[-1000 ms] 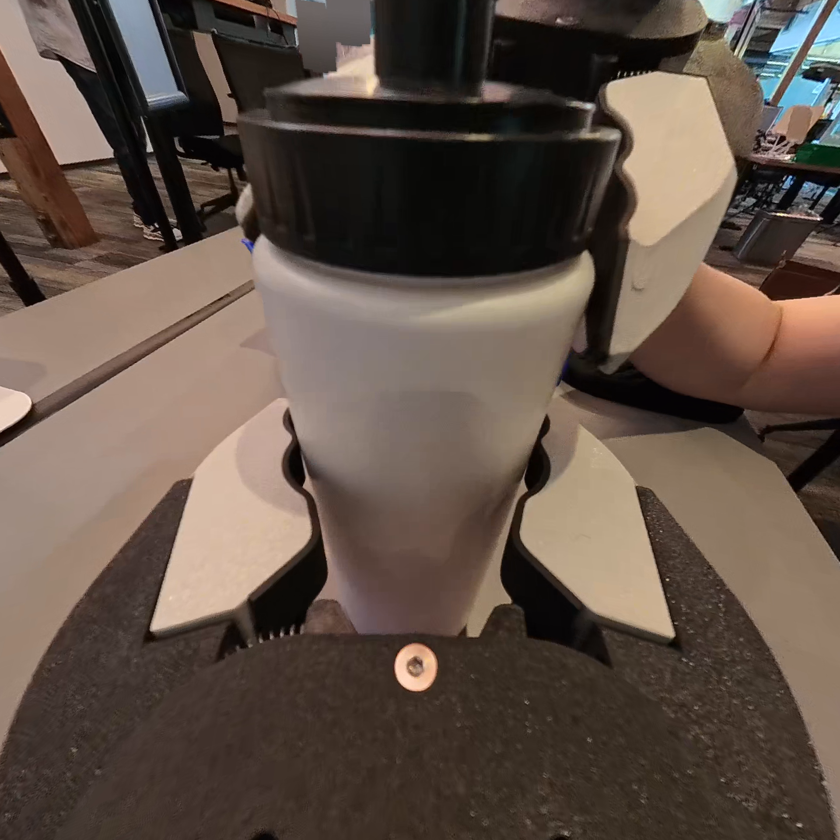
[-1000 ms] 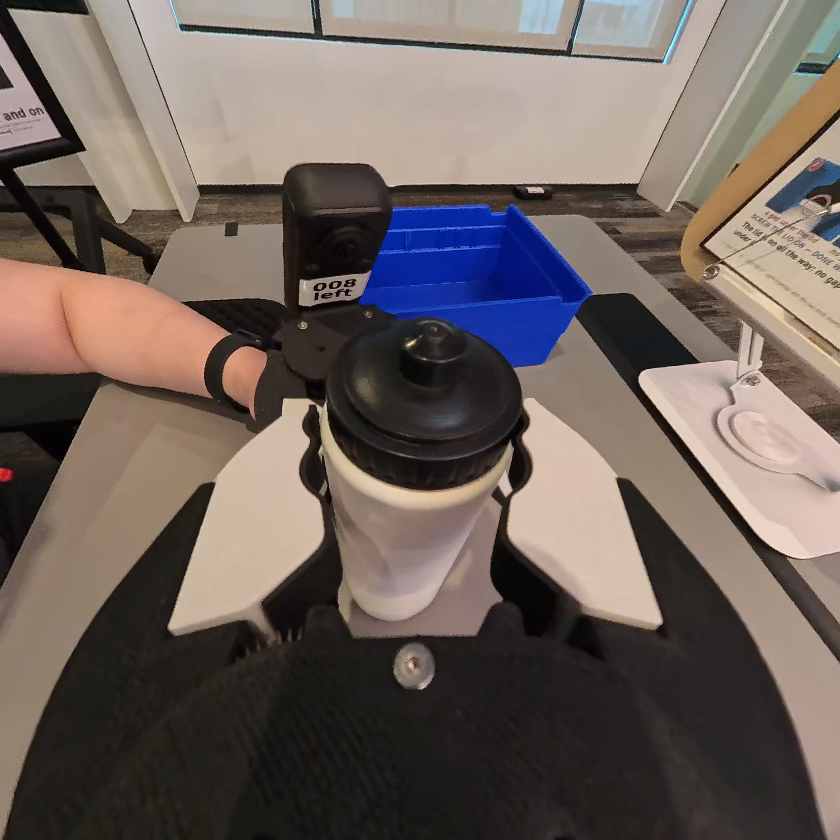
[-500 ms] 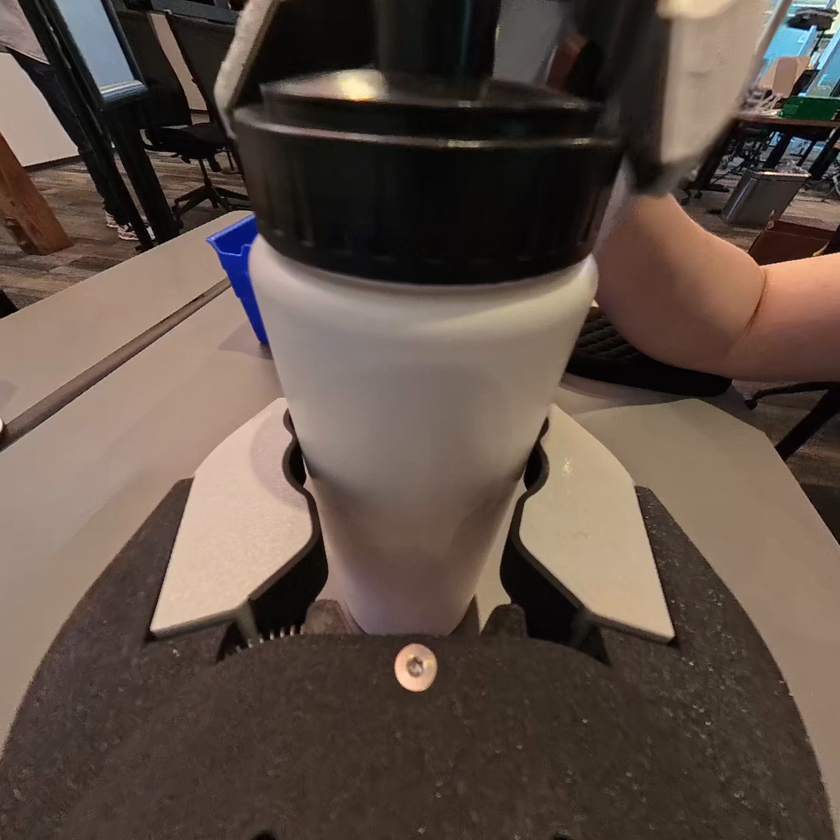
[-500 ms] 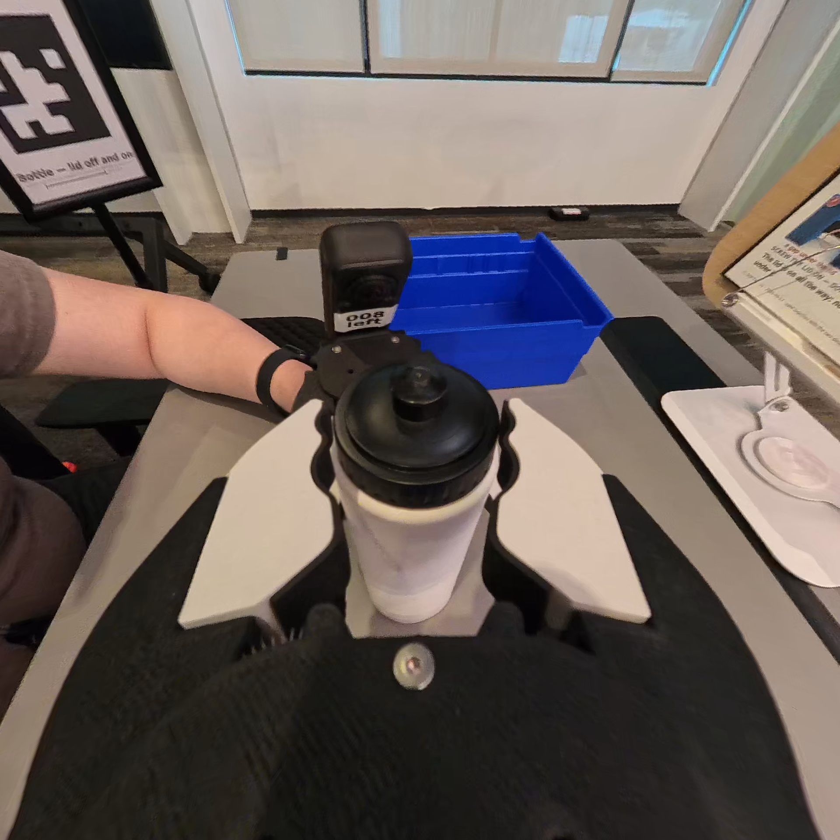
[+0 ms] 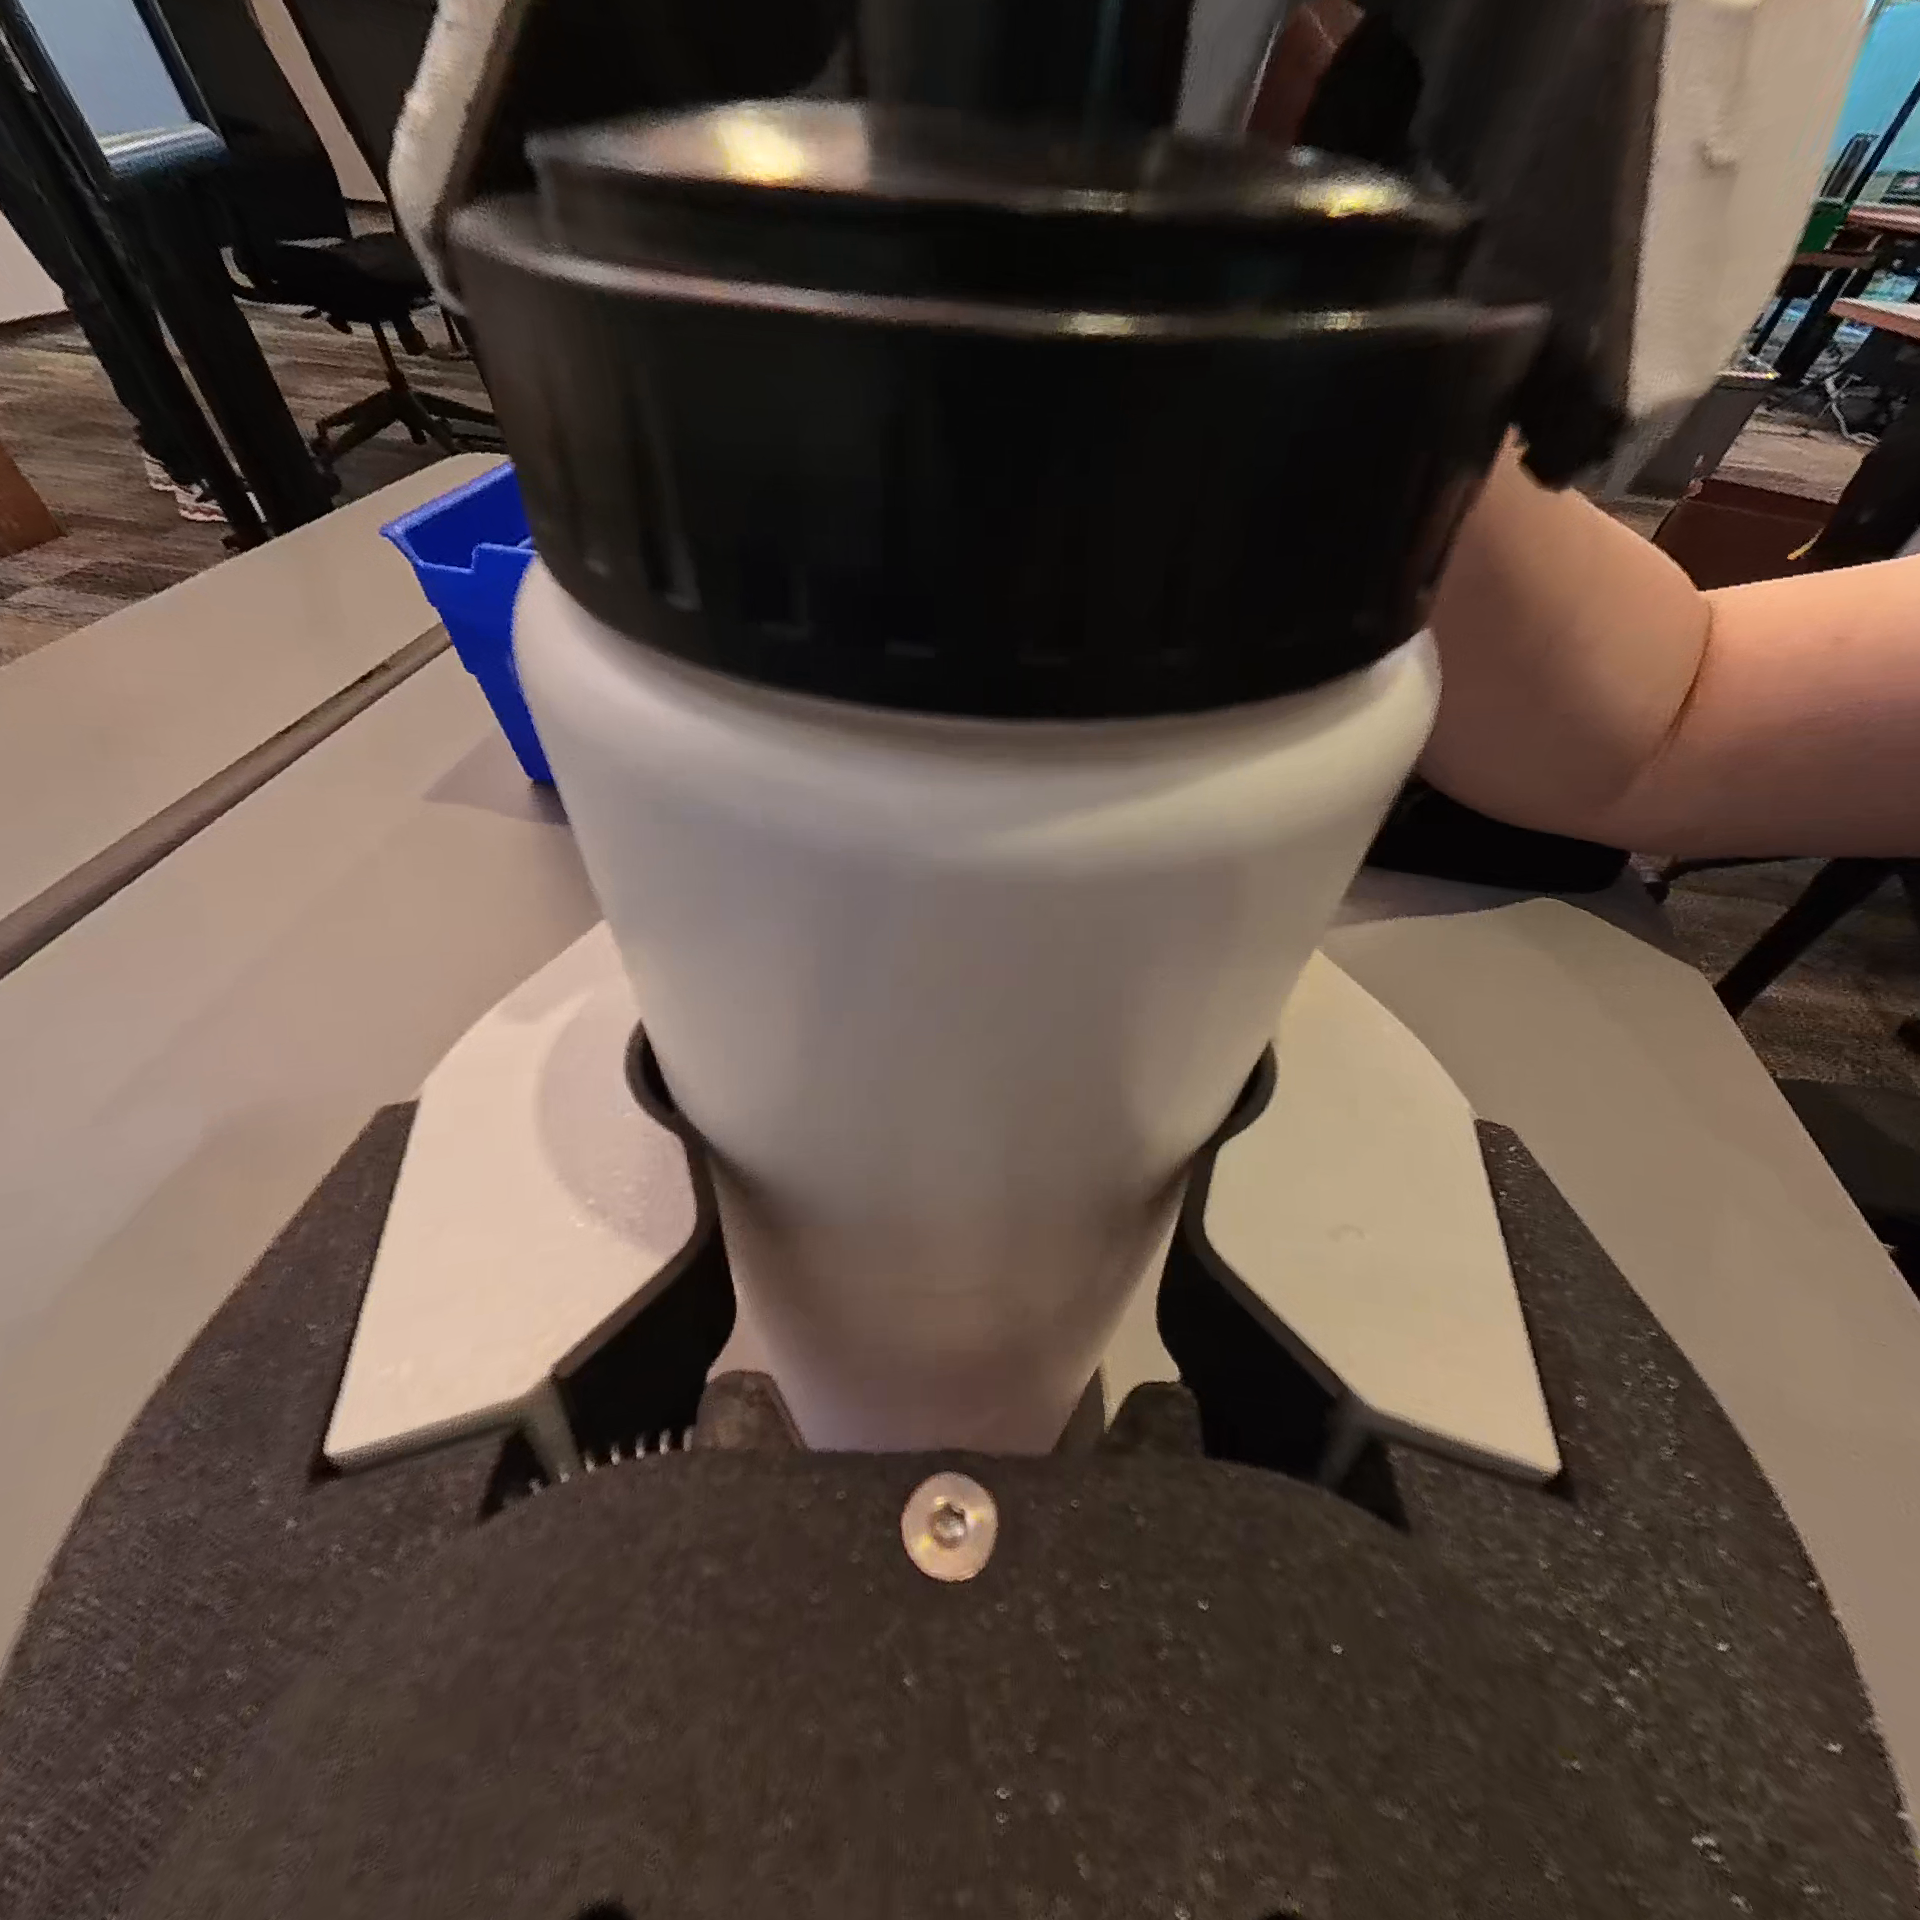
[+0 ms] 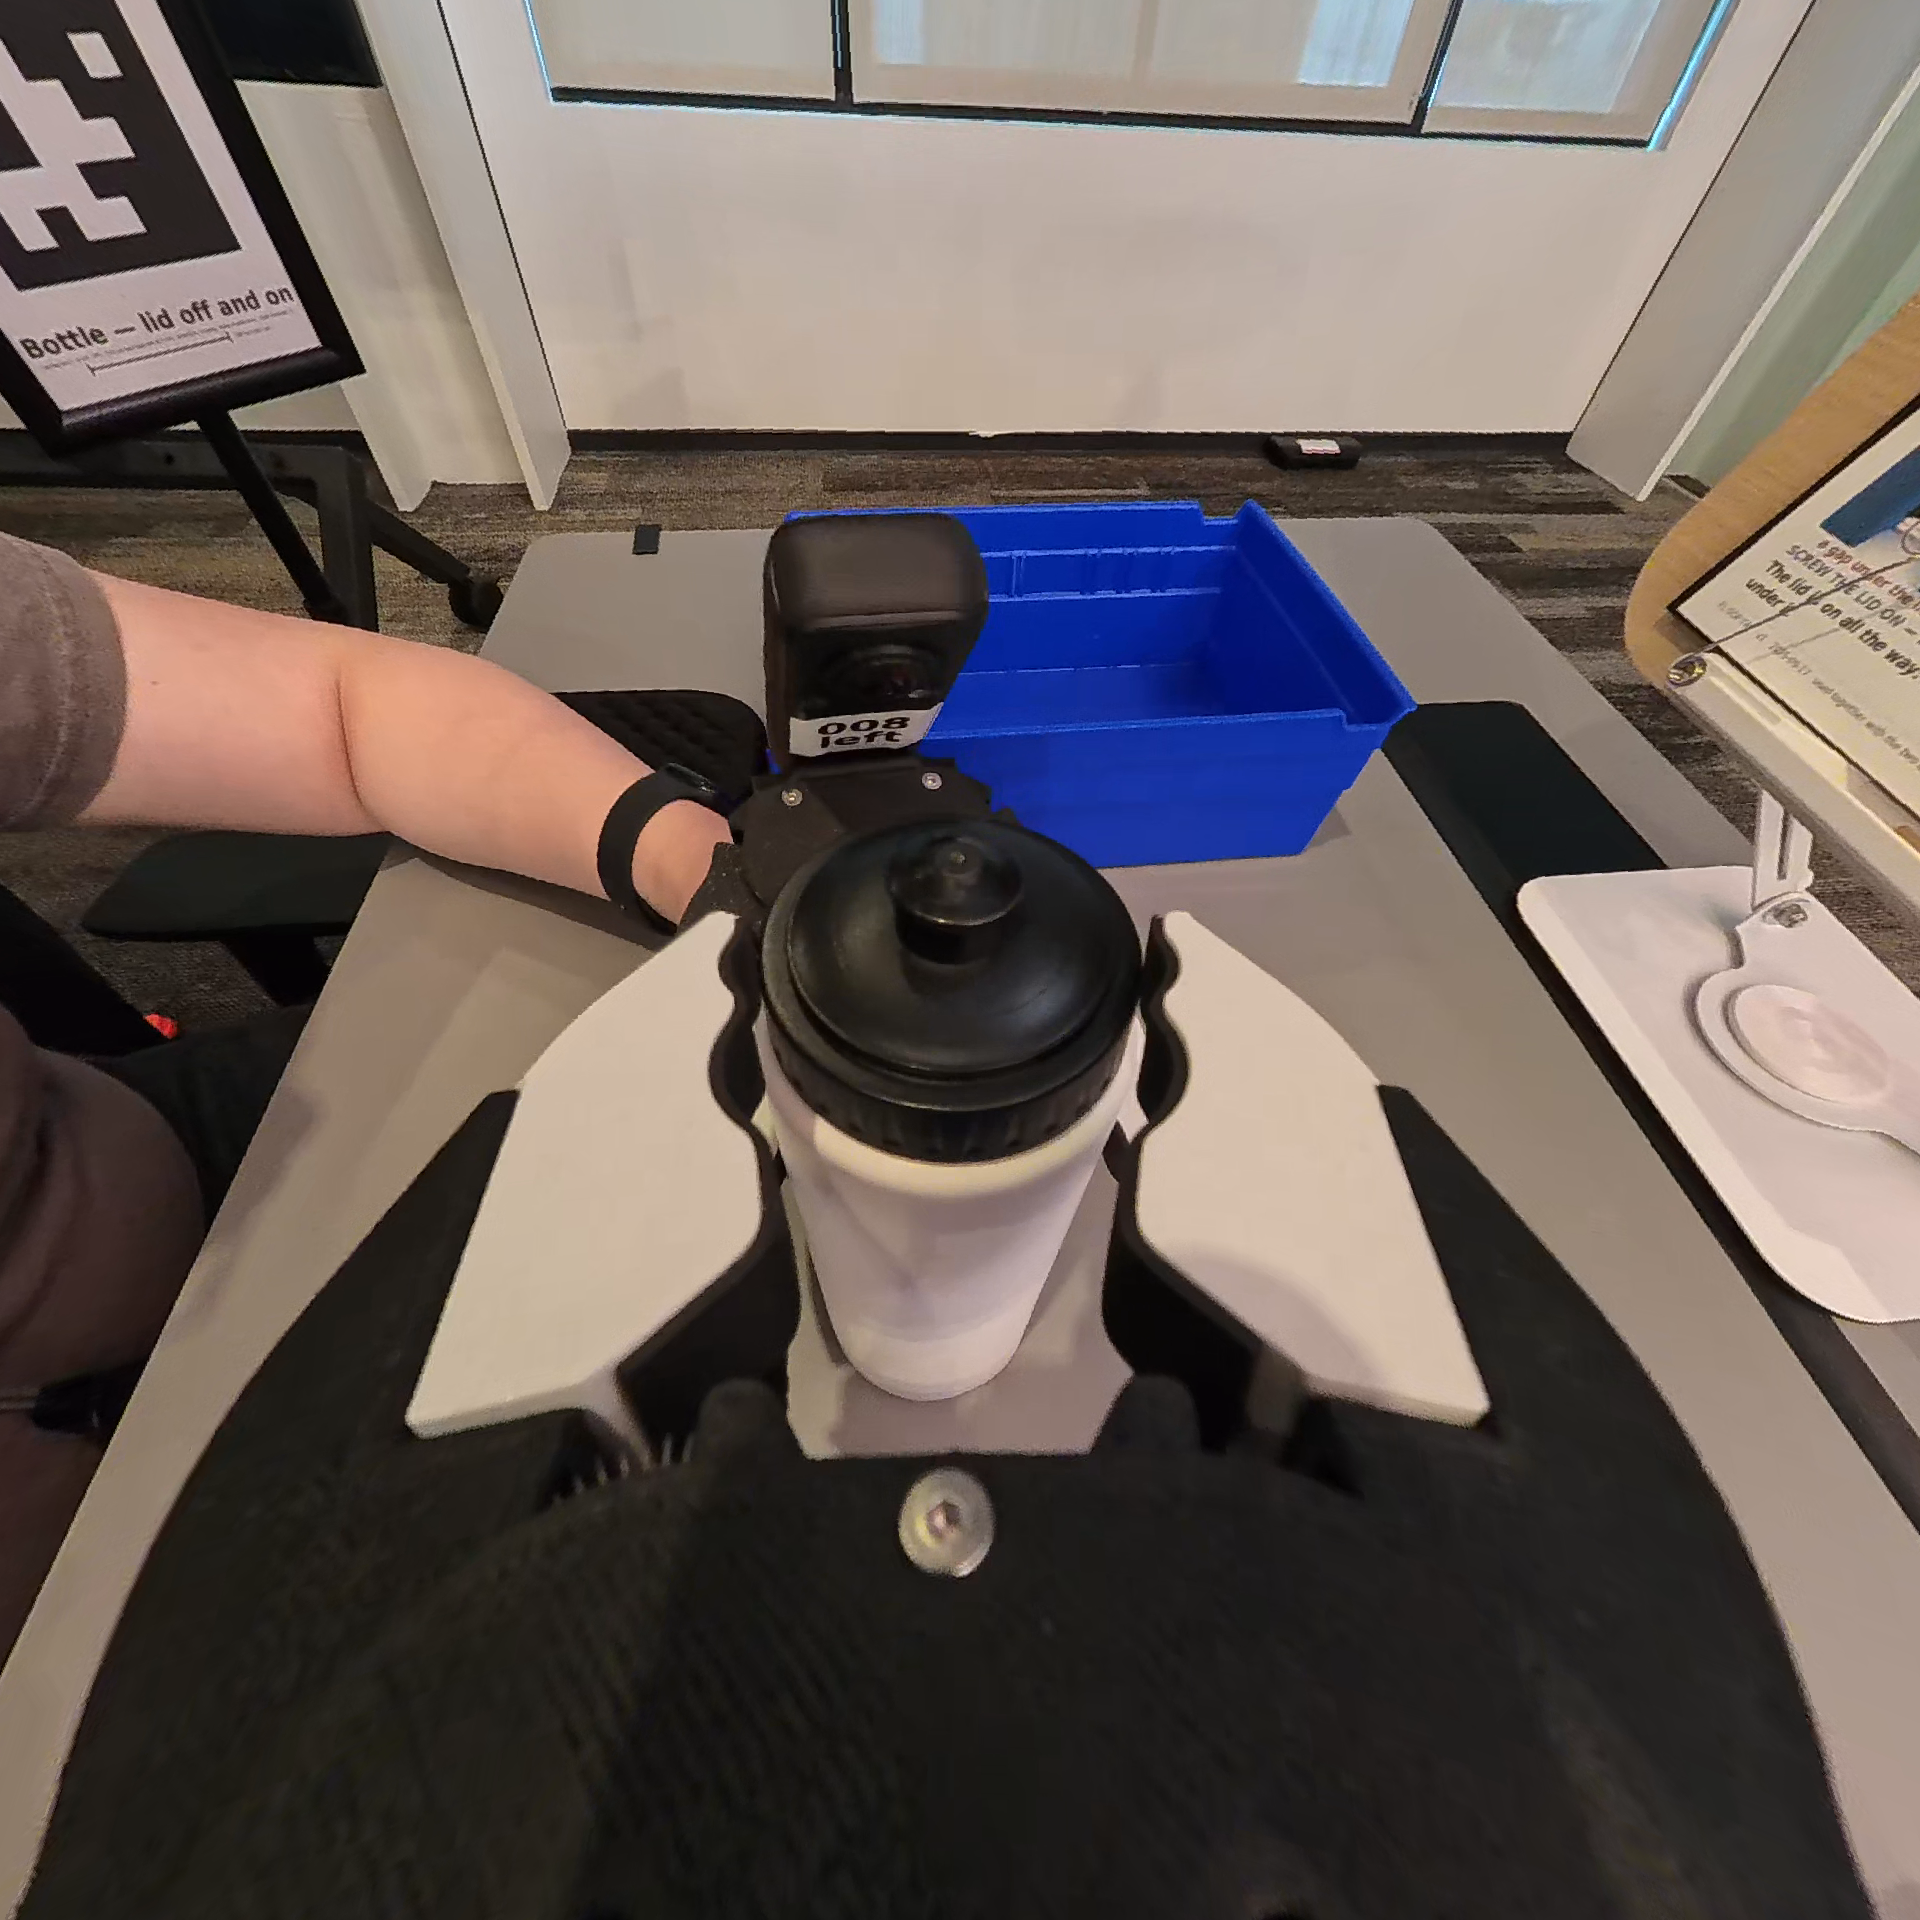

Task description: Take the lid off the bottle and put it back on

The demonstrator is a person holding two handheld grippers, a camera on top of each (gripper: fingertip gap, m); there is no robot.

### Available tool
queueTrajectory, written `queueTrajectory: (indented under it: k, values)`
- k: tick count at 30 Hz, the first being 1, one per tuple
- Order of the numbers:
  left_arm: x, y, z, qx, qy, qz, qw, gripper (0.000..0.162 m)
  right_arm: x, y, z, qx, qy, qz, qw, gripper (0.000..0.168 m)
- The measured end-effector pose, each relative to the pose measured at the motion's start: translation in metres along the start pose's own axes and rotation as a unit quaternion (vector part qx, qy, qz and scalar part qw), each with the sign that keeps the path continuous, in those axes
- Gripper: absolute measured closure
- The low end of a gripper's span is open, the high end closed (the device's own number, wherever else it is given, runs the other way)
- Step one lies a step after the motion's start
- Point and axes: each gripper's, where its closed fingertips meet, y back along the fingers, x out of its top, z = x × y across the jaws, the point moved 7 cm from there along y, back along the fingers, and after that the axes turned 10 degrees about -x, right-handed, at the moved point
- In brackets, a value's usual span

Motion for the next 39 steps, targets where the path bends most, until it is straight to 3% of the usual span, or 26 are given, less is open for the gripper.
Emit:
queueTrajectory:
  k: [13,39]
  values:
    - [-0.0010,-0.0019,0.0007,-0.007,0.003,0.000,1.000,0.055,-0.0029,-0.0027,-0.0016,-0.002,0.009,-0.019,1.000,0.094]
    - [-0.0011,-0.0008,-0.0070,0.090,0.040,-0.032,0.995,0.060,-0.0046,-0.0036,0.0076,-0.037,-0.023,-0.008,0.999,0.097]
